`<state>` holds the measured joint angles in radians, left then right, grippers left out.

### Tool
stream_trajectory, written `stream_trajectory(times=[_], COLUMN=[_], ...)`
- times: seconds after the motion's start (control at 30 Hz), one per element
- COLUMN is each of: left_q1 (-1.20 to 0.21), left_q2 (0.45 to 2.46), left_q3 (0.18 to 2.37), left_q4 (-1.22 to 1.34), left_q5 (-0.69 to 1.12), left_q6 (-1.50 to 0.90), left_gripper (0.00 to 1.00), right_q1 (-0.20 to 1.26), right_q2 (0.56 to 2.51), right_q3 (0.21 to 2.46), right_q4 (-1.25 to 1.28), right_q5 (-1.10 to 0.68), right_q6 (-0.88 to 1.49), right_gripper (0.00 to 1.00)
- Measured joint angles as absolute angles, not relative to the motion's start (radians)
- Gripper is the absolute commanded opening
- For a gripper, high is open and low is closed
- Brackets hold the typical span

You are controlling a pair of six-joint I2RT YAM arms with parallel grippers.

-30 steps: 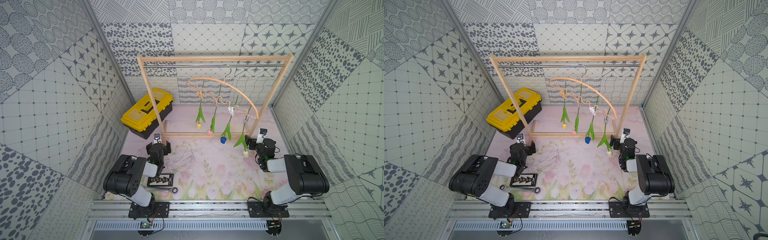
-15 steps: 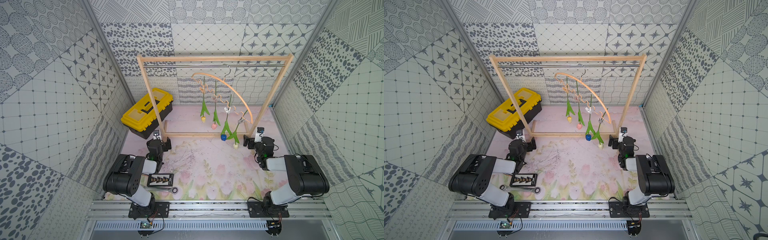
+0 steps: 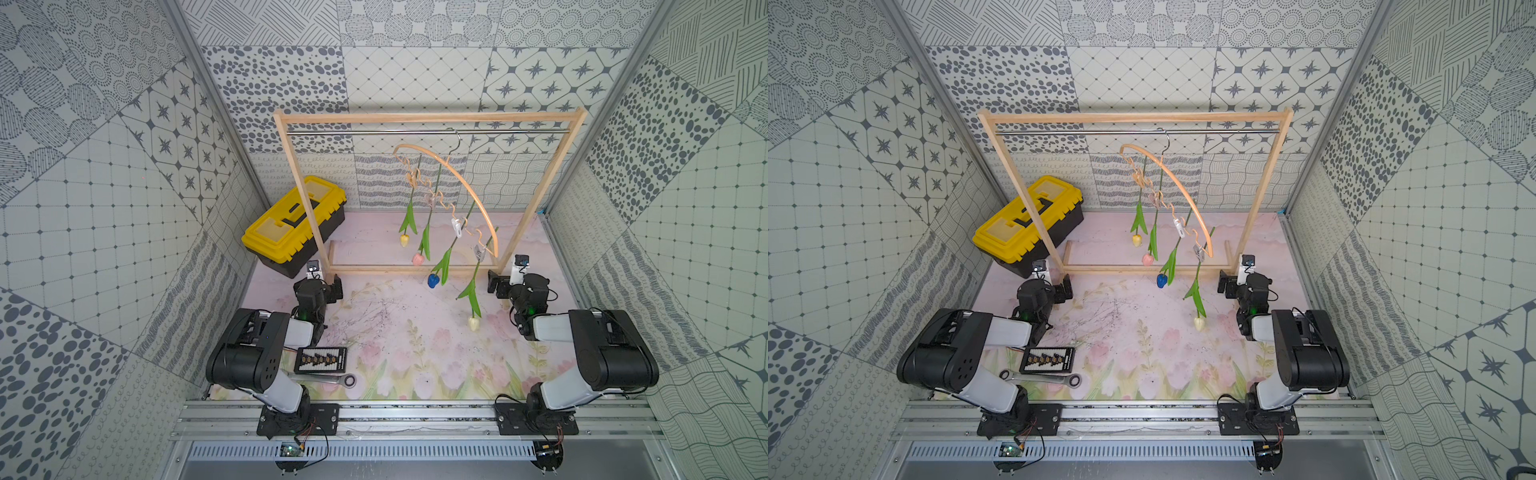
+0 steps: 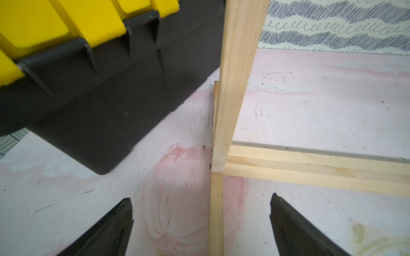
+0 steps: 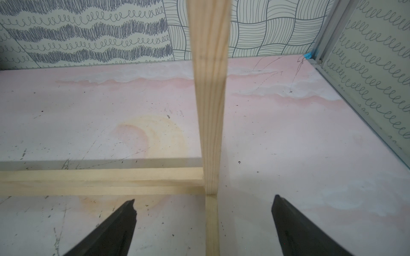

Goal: Dry the flowers on a clothes hanger
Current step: Reset both arms

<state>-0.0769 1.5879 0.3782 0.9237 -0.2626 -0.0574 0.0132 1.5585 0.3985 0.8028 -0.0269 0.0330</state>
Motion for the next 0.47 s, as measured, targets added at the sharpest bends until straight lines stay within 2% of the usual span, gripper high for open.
stream_trajectory(times=[0.47], left_q1=[-0.077], left_q2=[1.588], left_q3=[0.378], left_q4=[0.924], left_q5=[-0.257], left_q6=[-0.057], left_gripper=[0.99], right_q1=[0.013], right_q2=[1.559], right_q3=[0.398], right_q4=[0.800], right_q5=[-0.027], right_q6=[0.033], right_gripper=[1.00])
